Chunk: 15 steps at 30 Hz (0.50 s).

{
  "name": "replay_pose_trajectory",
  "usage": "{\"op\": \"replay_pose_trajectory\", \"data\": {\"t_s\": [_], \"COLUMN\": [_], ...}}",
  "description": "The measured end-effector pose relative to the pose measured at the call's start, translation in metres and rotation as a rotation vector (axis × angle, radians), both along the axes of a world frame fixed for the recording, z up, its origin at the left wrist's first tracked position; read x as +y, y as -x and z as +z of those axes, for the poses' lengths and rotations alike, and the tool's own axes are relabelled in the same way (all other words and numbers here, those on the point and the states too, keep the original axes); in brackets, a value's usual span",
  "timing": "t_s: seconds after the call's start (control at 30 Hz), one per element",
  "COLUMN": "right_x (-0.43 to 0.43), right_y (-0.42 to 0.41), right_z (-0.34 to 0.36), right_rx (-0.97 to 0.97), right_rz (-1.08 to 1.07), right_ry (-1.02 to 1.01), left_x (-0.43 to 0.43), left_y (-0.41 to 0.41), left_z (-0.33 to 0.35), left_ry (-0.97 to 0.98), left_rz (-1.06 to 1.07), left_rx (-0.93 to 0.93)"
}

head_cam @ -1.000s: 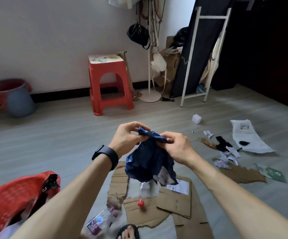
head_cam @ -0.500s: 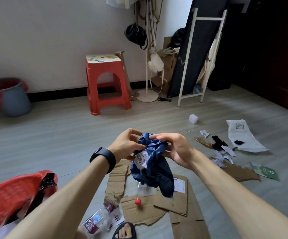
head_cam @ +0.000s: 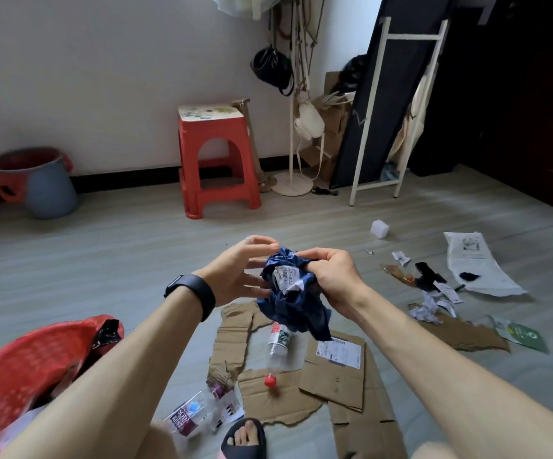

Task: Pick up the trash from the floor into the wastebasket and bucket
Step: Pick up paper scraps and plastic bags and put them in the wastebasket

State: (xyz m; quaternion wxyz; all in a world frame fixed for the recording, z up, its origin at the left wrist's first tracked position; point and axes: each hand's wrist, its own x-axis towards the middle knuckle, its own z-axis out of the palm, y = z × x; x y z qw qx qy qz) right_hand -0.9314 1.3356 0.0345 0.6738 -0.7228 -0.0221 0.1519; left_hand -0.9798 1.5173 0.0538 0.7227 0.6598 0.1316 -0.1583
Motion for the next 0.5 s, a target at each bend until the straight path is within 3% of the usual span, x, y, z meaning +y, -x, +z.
{"op": "replay_pose_trajectory", "data": {"t_s": [0.17, 0.23, 0.33, 0.43, 0.5], "right_x": [0.017, 0.018, 0.025, 0.032, 0.037], "right_y": [0.023, 0.028, 0.035, 0.04, 0.046], "right_z": [0.014, 0.02, 0.028, 0.029, 0.029], "right_rx": [0.13, 0.171, 0.083, 0.054, 0.142], "right_rz": [0.182, 0.318, 0.373, 0.413, 0.546], "right_ry": [-0.26, -0.3, -0.193, -0.024, -0.044], "left_x": [0.02, 0.026, 0.036, 0.048, 0.054], "left_y": [0.021, 0.03, 0.05, 0.069, 0.084], "left_z": [0.005, 0.01, 0.018, 0.024, 0.031], "left_ry": [-0.037, -0.115, -0.219, -0.088, -0.028], "left_rz": [-0.029, 0.065, 0.256, 0.317, 0.341], "left_rx": [-0.022, -0.055, -0.115, -0.115, -0.14]}}
